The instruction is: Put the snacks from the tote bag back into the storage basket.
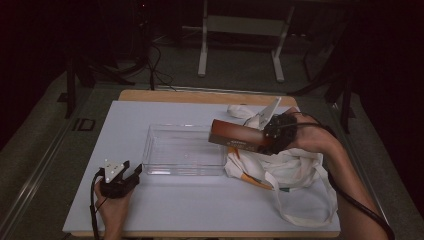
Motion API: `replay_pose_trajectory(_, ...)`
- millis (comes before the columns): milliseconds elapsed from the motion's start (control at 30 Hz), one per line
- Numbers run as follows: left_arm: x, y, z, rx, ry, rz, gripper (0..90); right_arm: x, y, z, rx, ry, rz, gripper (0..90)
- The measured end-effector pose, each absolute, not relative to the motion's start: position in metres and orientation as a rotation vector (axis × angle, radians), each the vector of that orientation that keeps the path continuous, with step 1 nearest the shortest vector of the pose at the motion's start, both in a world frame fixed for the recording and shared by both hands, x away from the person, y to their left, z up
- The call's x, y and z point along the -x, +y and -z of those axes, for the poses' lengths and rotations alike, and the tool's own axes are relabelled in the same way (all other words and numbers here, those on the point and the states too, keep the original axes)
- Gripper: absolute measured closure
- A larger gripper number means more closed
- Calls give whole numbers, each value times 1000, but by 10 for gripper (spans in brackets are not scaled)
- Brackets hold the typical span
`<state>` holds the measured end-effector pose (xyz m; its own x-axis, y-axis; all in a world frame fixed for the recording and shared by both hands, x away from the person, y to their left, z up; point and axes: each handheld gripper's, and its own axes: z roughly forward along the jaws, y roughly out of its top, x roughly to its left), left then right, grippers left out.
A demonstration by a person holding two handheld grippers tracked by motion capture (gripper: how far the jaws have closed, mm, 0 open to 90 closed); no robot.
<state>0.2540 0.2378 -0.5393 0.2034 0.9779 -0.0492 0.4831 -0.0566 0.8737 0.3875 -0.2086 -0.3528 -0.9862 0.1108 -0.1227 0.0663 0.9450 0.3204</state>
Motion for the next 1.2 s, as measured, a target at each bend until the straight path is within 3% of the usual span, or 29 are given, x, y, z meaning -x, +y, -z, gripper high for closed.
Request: replay_pose_trajectory(1200,-254,238,539,-1663,1396,-763,508,-388,-167,359,-25,2987,-485,428)
